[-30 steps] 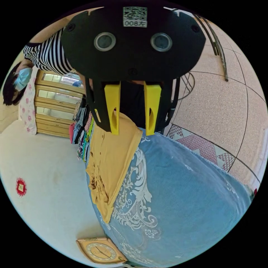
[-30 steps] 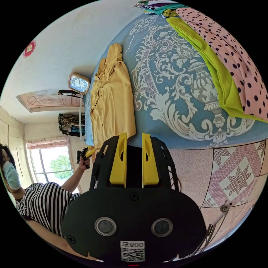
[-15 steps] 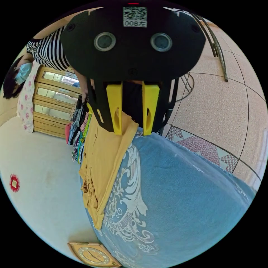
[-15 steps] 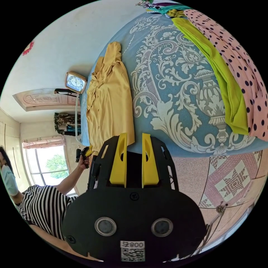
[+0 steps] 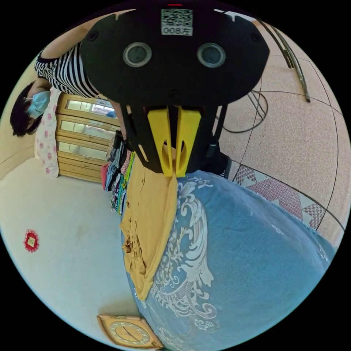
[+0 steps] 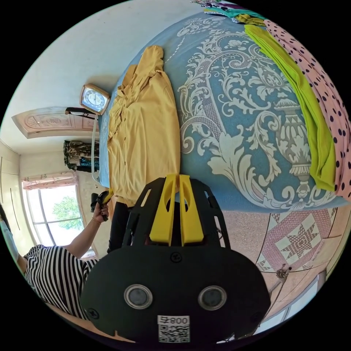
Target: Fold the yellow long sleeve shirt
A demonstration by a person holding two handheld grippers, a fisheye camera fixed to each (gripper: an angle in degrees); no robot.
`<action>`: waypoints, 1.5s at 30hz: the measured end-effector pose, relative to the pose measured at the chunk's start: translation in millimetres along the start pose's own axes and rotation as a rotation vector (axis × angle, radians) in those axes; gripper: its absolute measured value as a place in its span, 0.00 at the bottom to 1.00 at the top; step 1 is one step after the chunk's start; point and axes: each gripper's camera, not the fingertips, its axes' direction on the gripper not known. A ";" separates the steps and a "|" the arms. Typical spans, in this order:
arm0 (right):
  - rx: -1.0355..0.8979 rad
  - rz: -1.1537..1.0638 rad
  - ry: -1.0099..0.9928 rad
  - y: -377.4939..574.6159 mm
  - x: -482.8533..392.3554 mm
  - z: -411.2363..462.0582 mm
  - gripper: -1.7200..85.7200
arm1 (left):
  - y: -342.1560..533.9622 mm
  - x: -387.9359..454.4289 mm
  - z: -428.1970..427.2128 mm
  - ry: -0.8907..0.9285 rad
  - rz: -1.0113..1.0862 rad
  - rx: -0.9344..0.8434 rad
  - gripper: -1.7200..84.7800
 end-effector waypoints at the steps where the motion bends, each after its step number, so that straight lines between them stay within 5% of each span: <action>1: 0.004 0.004 -0.003 3.3 1.5 -0.2 0.03 | 2.4 1.2 -1.1 0.007 0.006 0.000 0.03; 26: 0.042 -0.057 -0.194 50.1 -16.4 -32.3 0.02 | 69.0 62.3 -25.6 0.185 0.111 0.072 0.03; 45: 0.108 -0.251 -0.344 25.1 -124.9 -61.4 0.02 | 50.0 170.2 16.3 0.288 0.284 0.078 0.03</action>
